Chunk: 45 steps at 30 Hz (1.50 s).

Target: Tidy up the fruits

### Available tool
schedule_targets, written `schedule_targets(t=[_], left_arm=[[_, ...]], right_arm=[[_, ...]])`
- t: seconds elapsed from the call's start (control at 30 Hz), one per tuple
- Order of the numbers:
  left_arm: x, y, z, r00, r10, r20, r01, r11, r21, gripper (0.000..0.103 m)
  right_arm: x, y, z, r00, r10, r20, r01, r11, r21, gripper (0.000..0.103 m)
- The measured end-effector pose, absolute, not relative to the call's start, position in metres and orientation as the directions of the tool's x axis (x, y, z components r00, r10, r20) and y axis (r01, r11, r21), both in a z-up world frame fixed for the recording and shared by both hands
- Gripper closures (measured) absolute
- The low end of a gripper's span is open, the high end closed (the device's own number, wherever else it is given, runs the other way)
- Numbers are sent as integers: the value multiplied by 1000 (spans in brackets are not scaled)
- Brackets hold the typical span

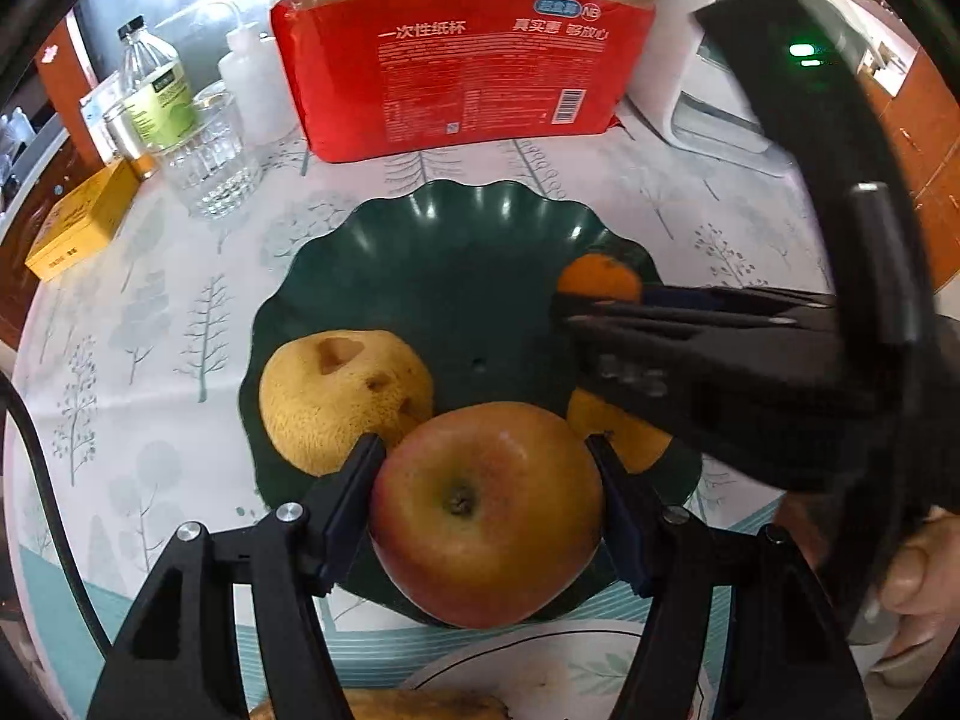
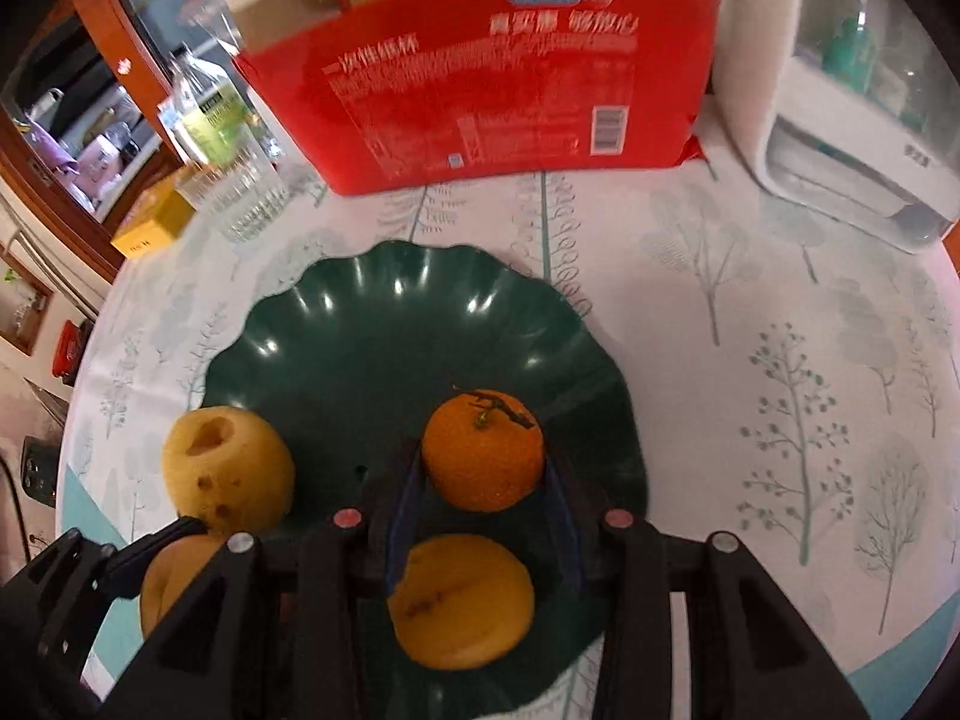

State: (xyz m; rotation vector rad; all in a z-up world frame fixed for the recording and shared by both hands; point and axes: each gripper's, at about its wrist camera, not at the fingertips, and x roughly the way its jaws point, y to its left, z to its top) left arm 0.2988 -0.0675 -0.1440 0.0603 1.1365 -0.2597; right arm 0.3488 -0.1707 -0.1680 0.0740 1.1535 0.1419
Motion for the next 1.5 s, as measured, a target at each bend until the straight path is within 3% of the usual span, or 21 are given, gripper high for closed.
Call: schedule_targets(t=[0.23,0.37,1.5], left_arm=[[293,-71,-141,399,-168,-902,256,964,-67,36],[291,-67,-127,422,-182,-888,244,966,-82,28],[212,-24,-48,522,-145,-840,174,983,-61,19]], right_arm=[[345,-170,-173,380,164,-910,-75,986,146,55],[339,-173,-169,384,183,-905,-75,983,167,53],[222,-164,-80,513,153,-845,-66,988,139,52]])
